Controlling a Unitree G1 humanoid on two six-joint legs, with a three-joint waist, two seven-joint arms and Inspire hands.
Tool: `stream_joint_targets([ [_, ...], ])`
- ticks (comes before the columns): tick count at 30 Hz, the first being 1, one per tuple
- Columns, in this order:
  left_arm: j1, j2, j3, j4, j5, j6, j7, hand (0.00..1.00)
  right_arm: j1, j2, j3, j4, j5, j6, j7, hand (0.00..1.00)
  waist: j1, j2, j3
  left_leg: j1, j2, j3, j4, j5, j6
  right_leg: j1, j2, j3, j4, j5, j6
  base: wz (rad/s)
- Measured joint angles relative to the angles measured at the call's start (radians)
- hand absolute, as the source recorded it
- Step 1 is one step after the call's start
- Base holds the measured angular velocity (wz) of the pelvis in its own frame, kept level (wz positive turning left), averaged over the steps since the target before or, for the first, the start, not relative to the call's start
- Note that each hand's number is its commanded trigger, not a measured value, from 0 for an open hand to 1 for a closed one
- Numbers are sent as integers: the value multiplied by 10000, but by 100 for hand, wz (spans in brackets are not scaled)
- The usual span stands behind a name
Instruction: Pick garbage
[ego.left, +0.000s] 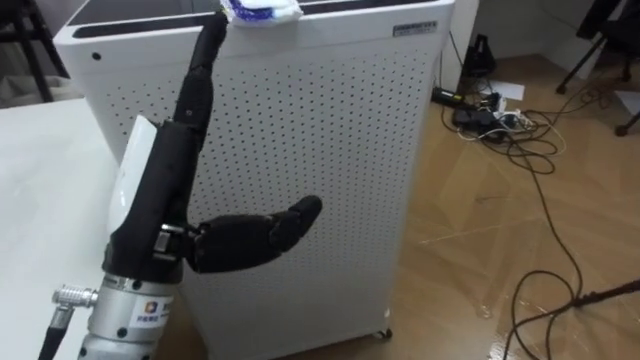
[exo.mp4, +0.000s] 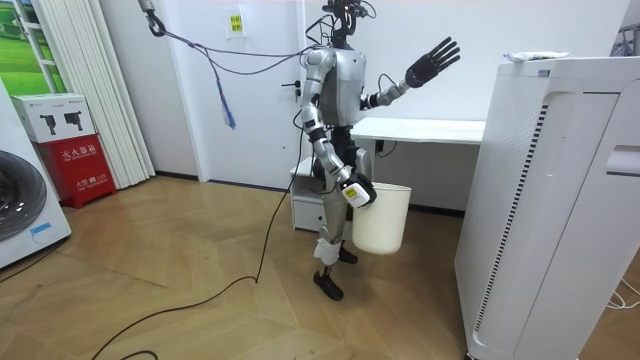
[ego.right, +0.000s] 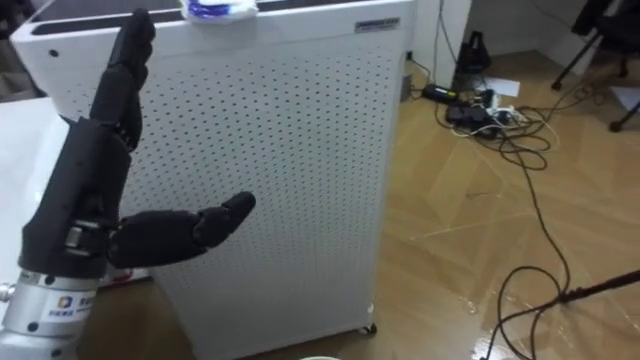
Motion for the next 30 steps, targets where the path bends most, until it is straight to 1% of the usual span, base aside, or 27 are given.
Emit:
stream_joint_targets([
  [3, -2, -3, 34, -120, -1, -79, 5, 0, 121, -28, -163, -39, -62, 0, 15, 100, -48, -35, 20, 61, -10, -28, -87, 7, -11, -64, 5, 35, 15, -46, -25, -4],
  [5, 1, -9, 170, -121, 100, -143, 137, 0, 142, -28, -240, -53, -367, 0, 69, 100, -11, -78, 26, 138, -59, -77, -172, 8, -14, -181, 5, 225, 179, -118, -27, -16],
  [6, 1, -8, 213, -121, 186, -149, 181, 0, 142, -29, -259, -54, -412, 0, 100, 100, -7, -79, 25, 150, -70, -126, -180, 8, -14, -182, 5, 241, 185, -118, -27, -12],
  [7, 0, -8, 282, -121, 210, -191, 217, 0, 142, -31, -268, -64, -508, 0, 111, 100, -12, -93, 15, 156, -98, -265, -200, 8, -14, -205, -1, 262, 214, -121, -22, -4],
  [9, 2, -9, 341, -124, 356, -256, 378, 0, 126, -31, -276, -77, -772, 0, 187, 100, 27, -139, -11, 147, -124, -282, -256, 5, -19, -322, -9, 326, 326, -131, -14, -8],
  [12, 66, 9, 395, -124, 649, -258, 460, 0, 122, -14, -277, -84, -1024, 1, 326, 100, 22, -183, -40, 151, -130, -268, -228, -1, -29, -329, 11, 391, 348, -130, -12, -4],
  [15, 62, 105, 438, -124, 957, -274, 661, 0, 126, -10, -265, -206, -1070, 1, 489, 100, 42, -179, -37, 82, -58, -254, 112, -138, -130, -359, 57, 436, 571, -248, -58, -3],
  [17, 76, 180, 453, -123, 947, -348, 768, 0, 134, 35, -232, -306, -1057, -4, 592, 100, 55, -218, -33, -239, 40, -229, 1011, -404, -264, -524, 46, 414, 1103, -593, -182, -6],
  [18, 86, 195, 465, -121, 951, -348, 789, 0, 142, 70, -223, -305, -1057, -3, 592, 100, 52, -252, -20, -364, 45, -225, 1346, -405, -266, -533, 26, 418, 1200, -685, -213, 0],
  [19, 104, 180, 484, -94, 975, -354, 851, 0, 157, 87, -203, -300, -1061, -3, 595, 100, 24, -244, -7, -679, 110, -261, 2133, -404, -265, -475, 53, 449, 1240, -765, -284, 0],
  [20, 103, 176, 486, -58, 1107, -377, 969, 0, 147, 76, -202, -286, -1071, -4, 593, 100, 0, -138, 39, -1034, 253, -321, 3078, -383, -269, -285, 130, 565, 1223, -786, -367, 0],
  [21, 102, 177, 487, -28, 1184, -427, 1030, 0, 141, 65, -187, -282, -1070, -9, 590, 100, 22, -68, 82, -1295, 326, -370, 3640, -335, -256, -150, 152, 580, 1215, -805, -412, 0],
  [22, 160, 169, 478, 43, 1295, -546, 1111, 0, 161, 59, -118, -203, -1056, -48, 560, 100, 16, -82, 157, -1819, 325, -543, 4438, -272, -285, 3, 172, 618, 1203, -912, -557, 14],
  [23, 165, 158, 465, 57, 1368, -674, 1189, 0, 166, 93, -174, -181, -1015, -49, 469, 100, -70, -52, 139, -2397, 77, -688, 4264, -328, -189, 39, 140, 630, 1182, -1005, -512, 20],
  [24, 143, 147, 461, 53, 1370, -755, 1212, 0, 164, 65, -221, -178, -989, -50, 423, 100, -118, -43, 143, -2735, -37, -797, 4041, -318, -195, 13, 122, 631, 1182, -1054, -467, 21],
  [25, 141, 142, 467, 56, 1358, -928, 1244, 0, 165, 40, -278, -116, -962, -51, 292, 100, -65, -35, 145, -3349, -332, -821, 3265, -130, -311, -2, 83, 670, 1190, -1094, -438, 0],
  [26, 142, 133, 485, 59, 1359, -983, 1258, 0, 163, -24, -286, -61, -919, -54, 238, 100, 16, -36, 144, -3540, -450, -828, 2738, 89, -370, 10, 79, 731, 1202, -1115, -426, -23],
  [27, 145, 88, 569, 91, 1365, -1112, 1278, 0, 139, -66, -271, 134, -758, -60, 161, 100, 171, -25, 132, -3682, -541, -844, 1516, 671, -312, 4, 82, 735, 1270, -1229, -416, -47],
  [28, 170, 56, 671, 117, 1390, -1231, 1338, 0, 128, -70, -239, 371, -622, -67, 96, 100, 315, -58, 107, -3755, -474, -920, 977, 1313, -184, 74, 75, 689, 1446, -1427, -364, -43],
  [29, 264, 57, 717, 123, 1393, -1324, 1499, 0, 154, -69, -217, 505, -601, -67, 95, 100, 315, -90, 46, -3734, -467, -980, 1008, 1795, -18, 175, 31, 526, 1548, -1637, -255, -22],
  [30, 281, 57, 714, 132, 1386, -1336, 1548, 0, 181, -63, -218, 507, -599, -67, 95, 100, 272, -86, 3, -3724, -496, -985, 1033, 1909, 38, 221, -2, 486, 1560, -1712, -215, 0],
])
